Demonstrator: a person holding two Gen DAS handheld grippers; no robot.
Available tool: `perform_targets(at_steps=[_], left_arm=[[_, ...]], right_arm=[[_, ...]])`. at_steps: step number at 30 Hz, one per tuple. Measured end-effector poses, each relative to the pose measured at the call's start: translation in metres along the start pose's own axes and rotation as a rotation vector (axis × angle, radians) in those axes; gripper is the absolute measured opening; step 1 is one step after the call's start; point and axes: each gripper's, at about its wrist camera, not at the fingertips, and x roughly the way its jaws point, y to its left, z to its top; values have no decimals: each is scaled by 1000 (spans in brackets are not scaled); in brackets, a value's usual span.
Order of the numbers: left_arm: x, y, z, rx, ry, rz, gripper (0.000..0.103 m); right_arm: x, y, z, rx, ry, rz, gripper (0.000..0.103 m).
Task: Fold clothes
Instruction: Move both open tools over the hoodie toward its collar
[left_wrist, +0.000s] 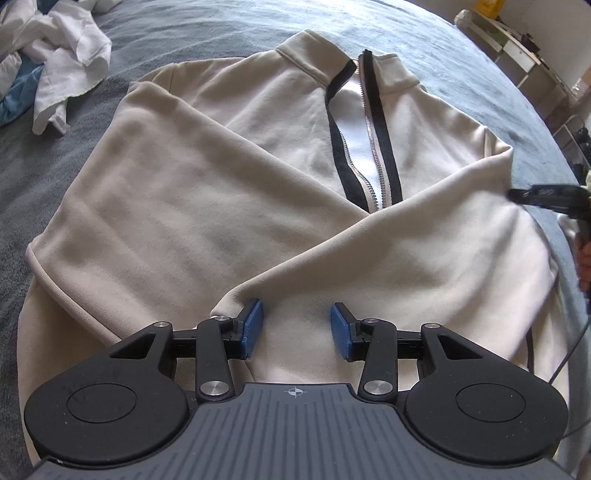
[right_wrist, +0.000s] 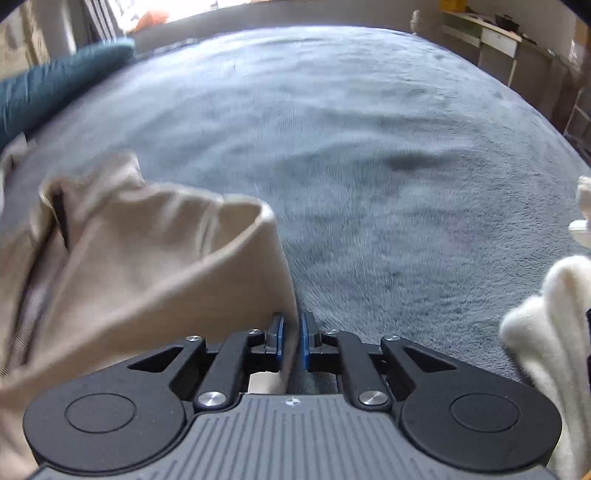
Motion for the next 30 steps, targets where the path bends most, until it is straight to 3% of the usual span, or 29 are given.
perform_targets(at_steps=[5, 9, 11, 15, 19, 22, 25, 30], left_arm=[[0, -3, -1, -2, 0, 10, 41], [0, -6, -1, 12, 1, 22, 42], [0, -6, 0, 11, 5, 21, 42], [1, -4, 2, 6, 17, 14, 42], [2, -4, 5, 6, 36, 14, 42], [3, -5, 5, 11, 38, 17, 42], [3, -7, 4, 25, 36, 23, 42], [3, -9, 3, 50, 32, 35, 42]], right_arm=[[28, 21, 27, -45, -10, 70, 9], [61, 11, 34, 36, 14, 70, 4], [49, 5, 40, 87, 20, 83, 6], [-12, 1, 42, 29, 49, 125, 10], [-54, 26, 15, -192, 189, 182, 12], [-43, 44, -28, -291, 284, 161, 12], [-17, 49, -66, -351, 289, 104, 8], [-62, 55, -62, -298, 246, 116, 12]])
